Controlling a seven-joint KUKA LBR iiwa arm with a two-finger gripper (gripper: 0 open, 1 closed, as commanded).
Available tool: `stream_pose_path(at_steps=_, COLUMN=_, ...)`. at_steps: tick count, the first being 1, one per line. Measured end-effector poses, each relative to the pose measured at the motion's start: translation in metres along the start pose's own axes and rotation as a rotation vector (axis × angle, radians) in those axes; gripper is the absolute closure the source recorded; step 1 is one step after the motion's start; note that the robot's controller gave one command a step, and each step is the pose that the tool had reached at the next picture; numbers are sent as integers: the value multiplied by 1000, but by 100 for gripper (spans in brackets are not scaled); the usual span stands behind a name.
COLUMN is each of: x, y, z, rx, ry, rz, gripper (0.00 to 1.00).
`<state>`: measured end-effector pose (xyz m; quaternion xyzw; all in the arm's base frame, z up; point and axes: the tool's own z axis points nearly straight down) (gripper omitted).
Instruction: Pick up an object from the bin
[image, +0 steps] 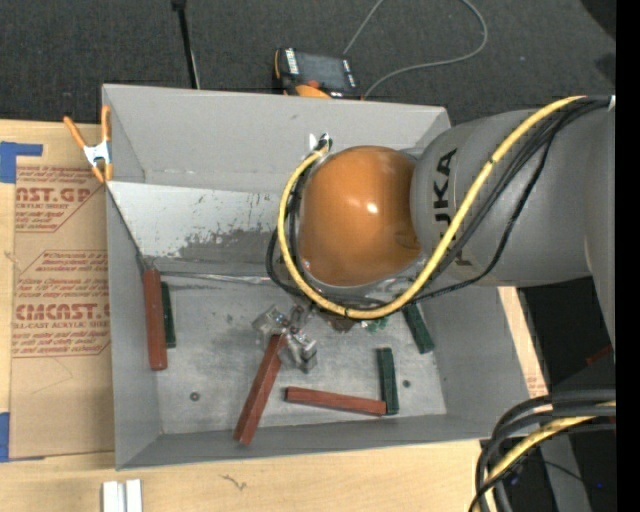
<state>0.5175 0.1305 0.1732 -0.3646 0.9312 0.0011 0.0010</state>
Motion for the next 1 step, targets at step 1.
stream_pose_path(at_steps=1, x=1, y=-16, z=-98, rx=7, ry=-8, rz=28, gripper=100)
